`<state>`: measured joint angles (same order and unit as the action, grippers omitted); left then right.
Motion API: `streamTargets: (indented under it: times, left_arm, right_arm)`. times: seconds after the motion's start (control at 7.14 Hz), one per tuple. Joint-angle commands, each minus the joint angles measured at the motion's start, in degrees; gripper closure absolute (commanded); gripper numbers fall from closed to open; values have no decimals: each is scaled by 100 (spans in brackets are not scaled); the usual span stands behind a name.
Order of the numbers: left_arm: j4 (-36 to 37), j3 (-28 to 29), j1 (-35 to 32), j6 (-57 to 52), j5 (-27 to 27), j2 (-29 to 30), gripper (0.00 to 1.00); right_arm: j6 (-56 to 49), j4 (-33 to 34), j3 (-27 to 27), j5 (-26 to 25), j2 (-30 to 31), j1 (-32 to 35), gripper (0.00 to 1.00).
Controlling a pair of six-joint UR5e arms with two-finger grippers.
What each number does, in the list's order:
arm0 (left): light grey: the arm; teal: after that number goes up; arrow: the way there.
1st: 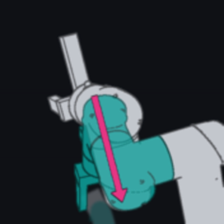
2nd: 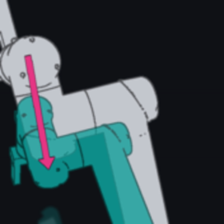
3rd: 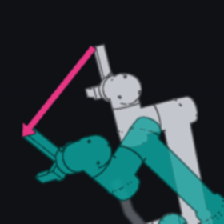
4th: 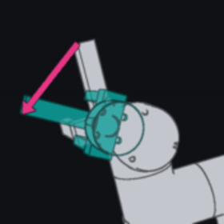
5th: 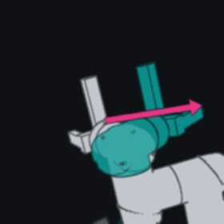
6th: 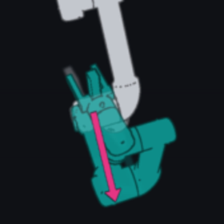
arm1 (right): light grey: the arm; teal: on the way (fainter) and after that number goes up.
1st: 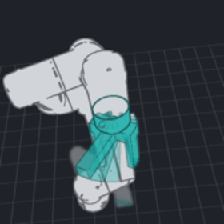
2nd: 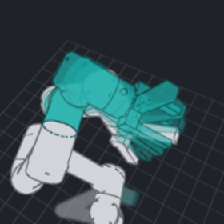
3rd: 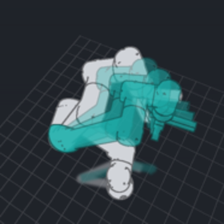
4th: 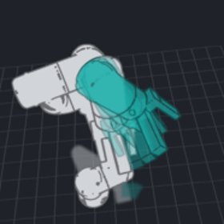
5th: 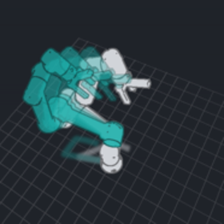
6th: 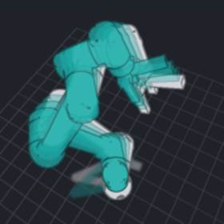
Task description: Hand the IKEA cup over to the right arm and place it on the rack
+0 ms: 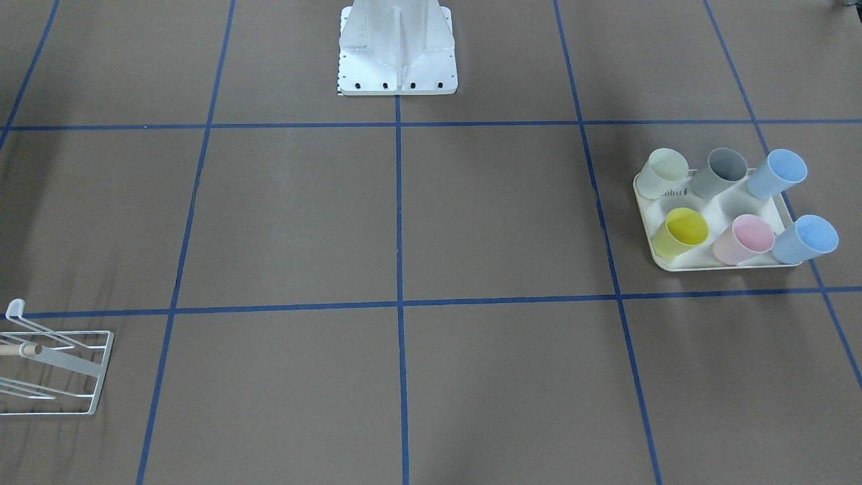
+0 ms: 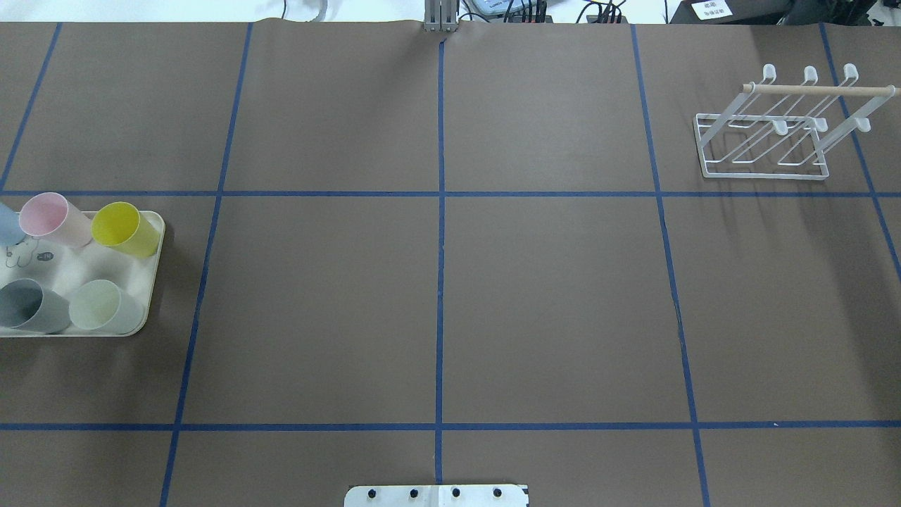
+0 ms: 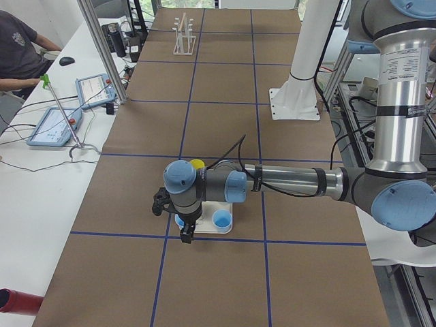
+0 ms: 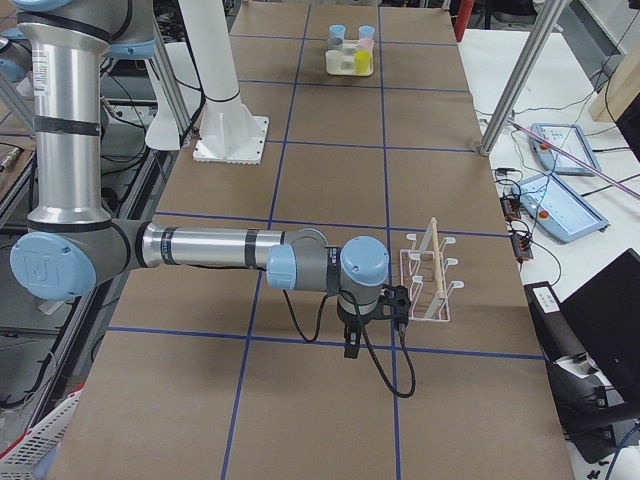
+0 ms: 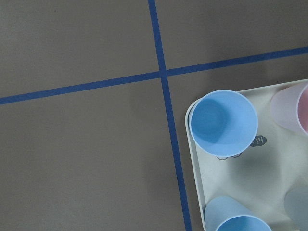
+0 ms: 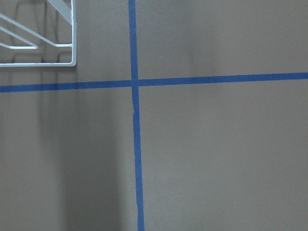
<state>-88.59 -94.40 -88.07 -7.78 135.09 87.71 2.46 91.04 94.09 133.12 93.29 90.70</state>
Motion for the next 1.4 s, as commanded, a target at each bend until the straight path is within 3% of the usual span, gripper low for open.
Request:
streamTargets:
  times: [0.0,0.56,0.84,0.98,1.12,1.26]
  left_arm:
    - [9,-9,0,4,-9,27,0]
    - [-9,-210,131,21,52,456,0]
    - [61,-456,158,13,79,449,0]
    - [35,-483,211,248,140,344,0]
    - [-313,-544,664,1007,-33,-109,0]
    - [-1256,-571,860,1720,-383,-514,0]
  right_arm:
    - [0,-7,13,3,-3,0,0]
    - [9,-7,389,82,-21,0,0]
    - [9,1,400,538,-239,-26,0]
    - [9,-16,269,513,-275,-226,0]
    - [9,-33,320,513,-293,-455,0]
    - [9,-25,469,513,-302,-448,0]
